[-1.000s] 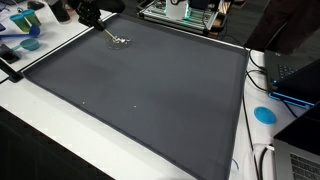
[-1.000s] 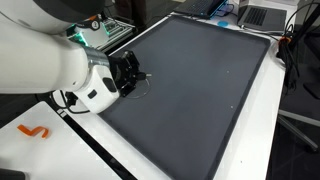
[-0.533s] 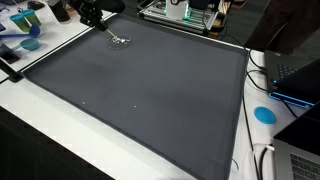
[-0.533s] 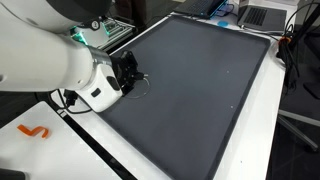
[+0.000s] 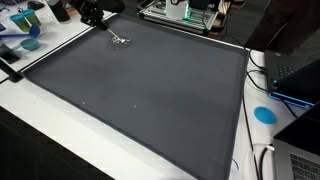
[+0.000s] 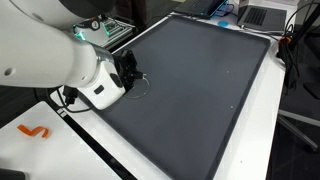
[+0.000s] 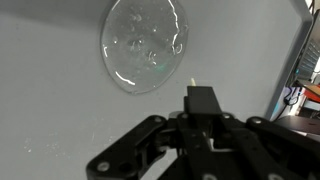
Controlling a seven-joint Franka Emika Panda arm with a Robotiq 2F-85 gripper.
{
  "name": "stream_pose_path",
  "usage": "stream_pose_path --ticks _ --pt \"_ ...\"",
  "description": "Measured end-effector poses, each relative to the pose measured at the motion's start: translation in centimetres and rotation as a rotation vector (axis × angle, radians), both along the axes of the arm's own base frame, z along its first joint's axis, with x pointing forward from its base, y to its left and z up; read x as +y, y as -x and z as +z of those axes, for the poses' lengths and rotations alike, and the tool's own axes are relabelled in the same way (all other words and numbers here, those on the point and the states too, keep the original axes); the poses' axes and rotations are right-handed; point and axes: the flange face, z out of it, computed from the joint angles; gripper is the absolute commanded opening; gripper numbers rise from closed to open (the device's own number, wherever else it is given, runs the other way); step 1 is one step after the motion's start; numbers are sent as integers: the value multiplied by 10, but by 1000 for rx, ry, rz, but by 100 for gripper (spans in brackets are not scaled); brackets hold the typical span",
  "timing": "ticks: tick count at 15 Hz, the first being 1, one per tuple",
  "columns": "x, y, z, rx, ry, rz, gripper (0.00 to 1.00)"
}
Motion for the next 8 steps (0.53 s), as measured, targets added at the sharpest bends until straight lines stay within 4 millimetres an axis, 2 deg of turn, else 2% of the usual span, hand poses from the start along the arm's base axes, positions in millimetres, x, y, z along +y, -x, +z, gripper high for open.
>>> stream_pose_path --ticks 4,8 --pt "5 0 8 12 17 3 4" --pt "14 1 25 31 49 -1 4"
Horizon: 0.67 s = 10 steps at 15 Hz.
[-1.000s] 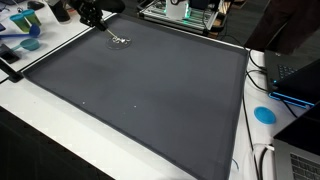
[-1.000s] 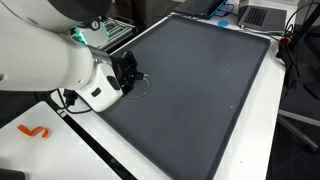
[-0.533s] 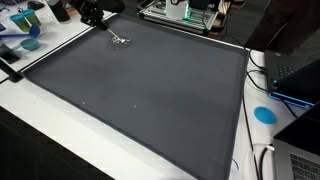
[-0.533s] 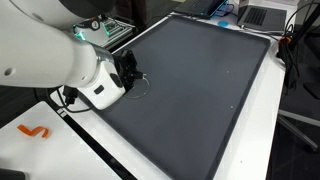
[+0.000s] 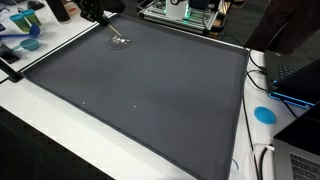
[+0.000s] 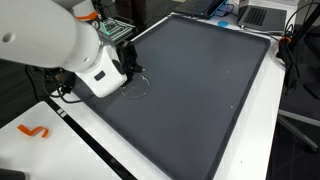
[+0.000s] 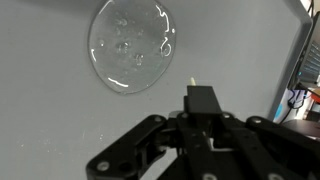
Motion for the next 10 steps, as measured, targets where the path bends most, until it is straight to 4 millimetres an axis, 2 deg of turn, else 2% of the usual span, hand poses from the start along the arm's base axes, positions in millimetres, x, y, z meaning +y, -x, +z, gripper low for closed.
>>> stream_pose_path --ticks 5,10 --pt "24 2 30 33 92 -16 4" --pt "55 2 54 54 259 -57 4"
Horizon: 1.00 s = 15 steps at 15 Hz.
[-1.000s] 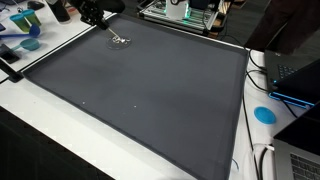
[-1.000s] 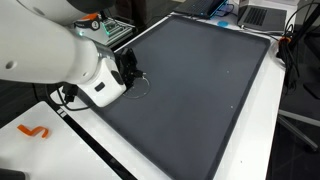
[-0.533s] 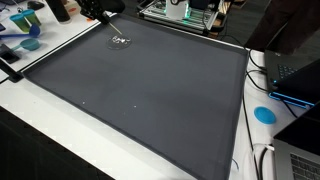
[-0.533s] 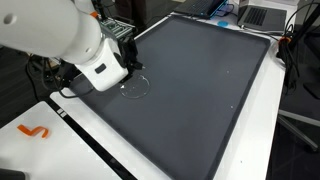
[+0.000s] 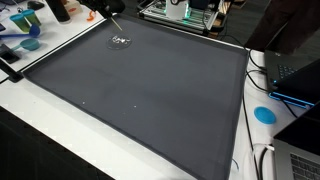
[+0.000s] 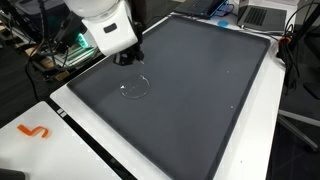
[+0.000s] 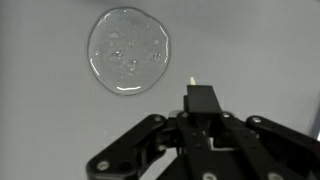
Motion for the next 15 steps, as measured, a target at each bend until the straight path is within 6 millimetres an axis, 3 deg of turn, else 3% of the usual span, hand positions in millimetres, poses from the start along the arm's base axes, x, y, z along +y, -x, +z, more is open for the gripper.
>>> stream_pose_path --ticks 8,15 --pt "47 3 18 -13 277 -83 4" --pt "79 13 35 -13 408 -130 4"
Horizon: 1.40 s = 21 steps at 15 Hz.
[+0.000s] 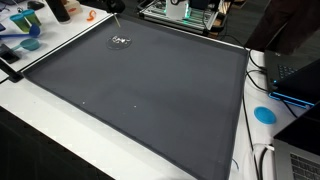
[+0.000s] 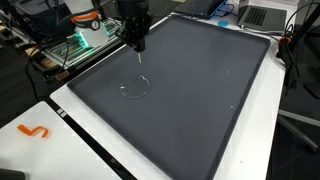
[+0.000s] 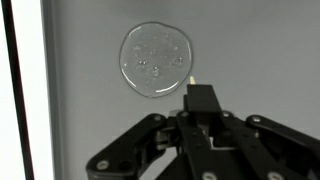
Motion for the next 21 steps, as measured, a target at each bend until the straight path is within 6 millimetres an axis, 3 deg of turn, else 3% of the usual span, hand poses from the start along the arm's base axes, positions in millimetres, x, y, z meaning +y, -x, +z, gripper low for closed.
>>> stream_pose_path --ticks 4,5,12,13,16,21 --pt "8 4 8 -7 39 -14 4" --pt "9 4 9 -8 45 -15 14" --pt "11 5 10 -10 56 -18 14" --pt "11 5 10 -9 56 -18 4" --pt "11 4 10 -9 54 -18 4" --pt "4 -12 -17 13 49 -14 4"
